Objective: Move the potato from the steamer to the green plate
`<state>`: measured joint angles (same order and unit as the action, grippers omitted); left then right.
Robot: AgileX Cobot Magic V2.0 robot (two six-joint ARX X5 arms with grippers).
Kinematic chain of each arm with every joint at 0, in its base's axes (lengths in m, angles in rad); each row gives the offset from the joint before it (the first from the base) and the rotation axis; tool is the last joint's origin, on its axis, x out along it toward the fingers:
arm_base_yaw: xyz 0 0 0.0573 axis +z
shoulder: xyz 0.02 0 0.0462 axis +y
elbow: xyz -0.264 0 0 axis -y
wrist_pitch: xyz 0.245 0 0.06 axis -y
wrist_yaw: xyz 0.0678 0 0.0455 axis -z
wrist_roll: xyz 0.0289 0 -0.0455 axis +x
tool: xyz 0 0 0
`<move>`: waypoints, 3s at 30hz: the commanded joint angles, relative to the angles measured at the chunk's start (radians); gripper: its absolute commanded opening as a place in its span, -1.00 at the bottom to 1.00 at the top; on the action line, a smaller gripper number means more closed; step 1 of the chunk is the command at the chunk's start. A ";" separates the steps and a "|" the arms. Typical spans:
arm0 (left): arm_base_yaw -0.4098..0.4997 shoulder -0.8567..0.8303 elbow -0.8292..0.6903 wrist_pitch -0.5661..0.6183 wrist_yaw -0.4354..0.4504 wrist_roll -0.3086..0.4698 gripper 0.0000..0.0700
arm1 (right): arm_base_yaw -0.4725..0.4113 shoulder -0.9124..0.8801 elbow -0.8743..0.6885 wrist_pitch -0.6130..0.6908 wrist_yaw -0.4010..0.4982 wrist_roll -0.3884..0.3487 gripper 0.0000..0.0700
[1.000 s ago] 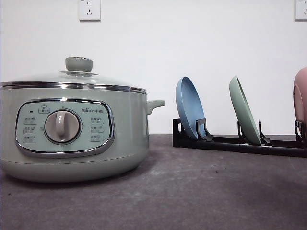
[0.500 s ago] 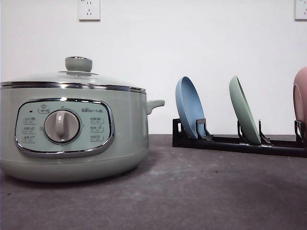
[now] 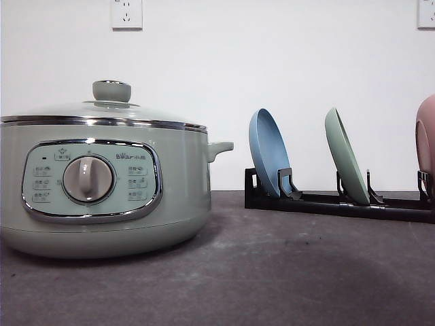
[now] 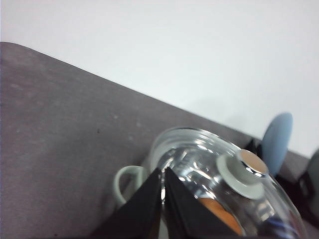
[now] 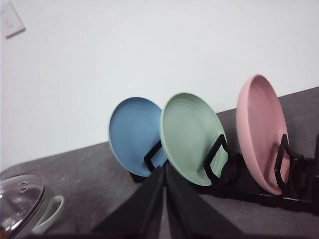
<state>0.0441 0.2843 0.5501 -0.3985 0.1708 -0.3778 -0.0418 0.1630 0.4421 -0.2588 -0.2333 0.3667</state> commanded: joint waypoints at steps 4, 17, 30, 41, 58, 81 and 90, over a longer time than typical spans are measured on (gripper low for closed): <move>0.002 0.122 0.147 -0.083 0.100 0.136 -0.99 | -0.001 0.128 0.141 -0.102 -0.080 -0.132 -1.00; -0.020 0.333 0.395 -0.367 0.367 0.325 -1.00 | 0.010 0.512 0.522 -0.532 -0.328 -0.389 -1.00; -0.074 0.368 0.440 -0.496 0.405 0.396 -0.90 | 0.080 0.593 0.608 -0.686 -0.324 -0.458 -0.99; -0.074 0.368 0.440 -0.496 0.405 0.392 0.84 | 0.080 0.594 0.608 -0.684 -0.316 -0.426 0.65; -0.074 0.368 0.440 -0.491 0.405 0.392 0.83 | 0.080 0.629 0.623 -0.518 -0.311 -0.229 0.65; -0.074 0.368 0.440 -0.492 0.405 0.392 0.83 | 0.080 1.364 1.233 -0.452 -0.230 -0.163 0.64; -0.074 0.368 0.440 -0.492 0.405 0.392 0.83 | 0.087 1.545 1.286 -0.380 -0.182 -0.162 0.64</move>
<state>-0.0277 0.6472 0.9642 -0.8970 0.5728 0.0029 0.0421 1.6838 1.7020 -0.6523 -0.4195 0.1924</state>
